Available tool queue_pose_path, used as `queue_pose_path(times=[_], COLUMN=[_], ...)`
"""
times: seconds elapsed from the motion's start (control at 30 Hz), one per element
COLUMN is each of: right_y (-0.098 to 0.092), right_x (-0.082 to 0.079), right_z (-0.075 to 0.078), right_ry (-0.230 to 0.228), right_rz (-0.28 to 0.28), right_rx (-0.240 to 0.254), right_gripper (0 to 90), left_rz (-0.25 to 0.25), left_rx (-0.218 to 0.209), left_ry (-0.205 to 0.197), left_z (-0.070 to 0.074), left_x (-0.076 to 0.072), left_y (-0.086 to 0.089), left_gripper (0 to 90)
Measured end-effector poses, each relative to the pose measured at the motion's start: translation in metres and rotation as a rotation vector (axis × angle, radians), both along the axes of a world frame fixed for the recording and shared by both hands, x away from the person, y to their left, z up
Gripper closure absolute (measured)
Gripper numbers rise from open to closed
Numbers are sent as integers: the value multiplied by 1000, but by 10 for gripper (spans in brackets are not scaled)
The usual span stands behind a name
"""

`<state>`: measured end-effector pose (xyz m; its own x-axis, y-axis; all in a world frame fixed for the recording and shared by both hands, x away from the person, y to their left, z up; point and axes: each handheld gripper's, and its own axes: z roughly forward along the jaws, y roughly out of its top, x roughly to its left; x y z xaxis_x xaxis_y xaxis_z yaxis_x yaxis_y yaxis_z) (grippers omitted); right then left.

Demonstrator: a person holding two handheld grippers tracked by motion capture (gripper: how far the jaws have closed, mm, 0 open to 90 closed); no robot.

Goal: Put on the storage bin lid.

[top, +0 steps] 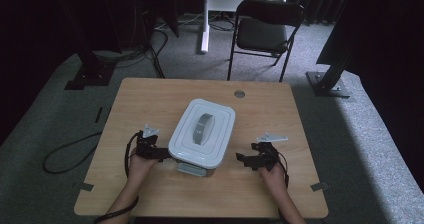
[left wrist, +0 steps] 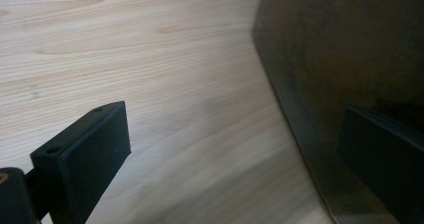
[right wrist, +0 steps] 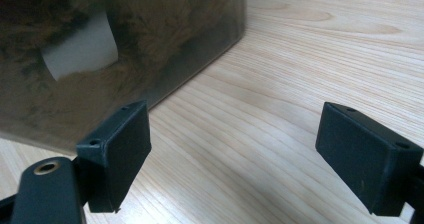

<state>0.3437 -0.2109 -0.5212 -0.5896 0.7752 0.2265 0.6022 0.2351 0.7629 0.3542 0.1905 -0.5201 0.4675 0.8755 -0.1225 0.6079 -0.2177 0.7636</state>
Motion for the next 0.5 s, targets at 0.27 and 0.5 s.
queue_pose_path(times=[0.27, 0.5], right_y=[-13, -19], right_x=[-1, -2], right_z=[2, 2], right_ry=[-6, -9], right_rz=[-29, -47], right_rx=[5, 5], right_gripper=[137, 137], left_rz=[-31, -89], left_rx=[28, 6], left_ry=[-13, -18], left_z=[1, 2], left_x=[-13, -18], left_y=[-31, -54], left_gripper=[22, 22])
